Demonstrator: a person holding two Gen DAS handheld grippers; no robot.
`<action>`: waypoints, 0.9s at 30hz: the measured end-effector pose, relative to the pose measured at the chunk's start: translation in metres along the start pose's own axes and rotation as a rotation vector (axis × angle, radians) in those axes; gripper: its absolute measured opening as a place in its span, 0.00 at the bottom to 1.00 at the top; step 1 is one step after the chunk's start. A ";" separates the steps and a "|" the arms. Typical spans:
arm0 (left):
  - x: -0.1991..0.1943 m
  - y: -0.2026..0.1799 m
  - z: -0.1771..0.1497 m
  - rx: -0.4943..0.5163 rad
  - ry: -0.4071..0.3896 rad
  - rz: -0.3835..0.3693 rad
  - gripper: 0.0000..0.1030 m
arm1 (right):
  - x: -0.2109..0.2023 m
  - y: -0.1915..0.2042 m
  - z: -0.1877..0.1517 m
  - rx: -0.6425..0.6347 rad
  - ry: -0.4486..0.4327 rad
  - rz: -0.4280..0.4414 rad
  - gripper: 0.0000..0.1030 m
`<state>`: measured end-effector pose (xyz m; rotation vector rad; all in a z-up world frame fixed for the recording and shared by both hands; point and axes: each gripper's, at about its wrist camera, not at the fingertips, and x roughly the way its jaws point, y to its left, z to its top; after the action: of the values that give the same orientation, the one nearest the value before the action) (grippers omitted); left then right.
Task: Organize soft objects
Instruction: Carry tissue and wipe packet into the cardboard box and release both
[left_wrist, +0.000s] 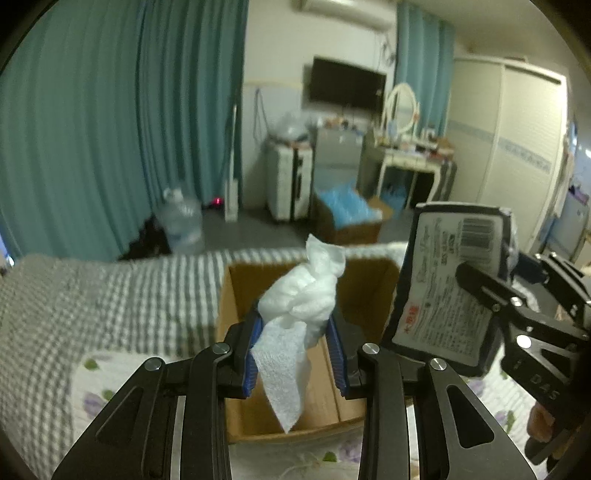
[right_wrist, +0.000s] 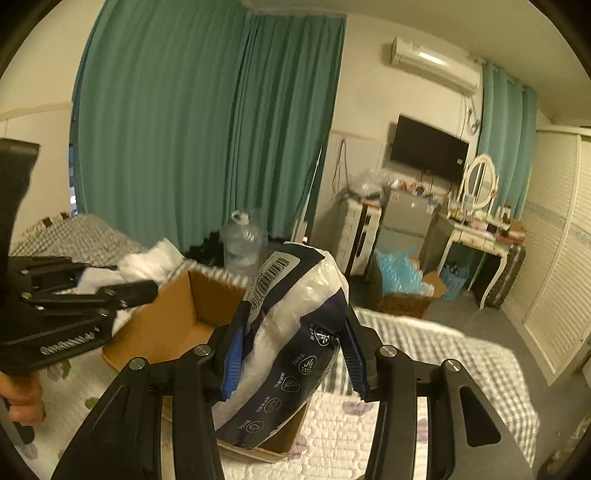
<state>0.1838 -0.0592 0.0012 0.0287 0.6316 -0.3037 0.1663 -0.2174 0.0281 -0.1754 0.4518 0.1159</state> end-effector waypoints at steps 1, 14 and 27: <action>0.009 0.000 -0.004 -0.001 0.018 0.003 0.30 | 0.009 0.000 -0.005 0.003 0.016 0.009 0.45; 0.069 -0.013 -0.030 0.093 0.130 0.081 0.34 | 0.086 0.016 -0.048 -0.067 0.180 0.047 0.48; 0.055 -0.005 -0.015 0.013 0.124 0.102 0.67 | 0.061 0.014 -0.044 -0.066 0.098 0.018 0.72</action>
<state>0.2163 -0.0771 -0.0426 0.0928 0.7490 -0.2088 0.1996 -0.2083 -0.0399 -0.2430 0.5474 0.1403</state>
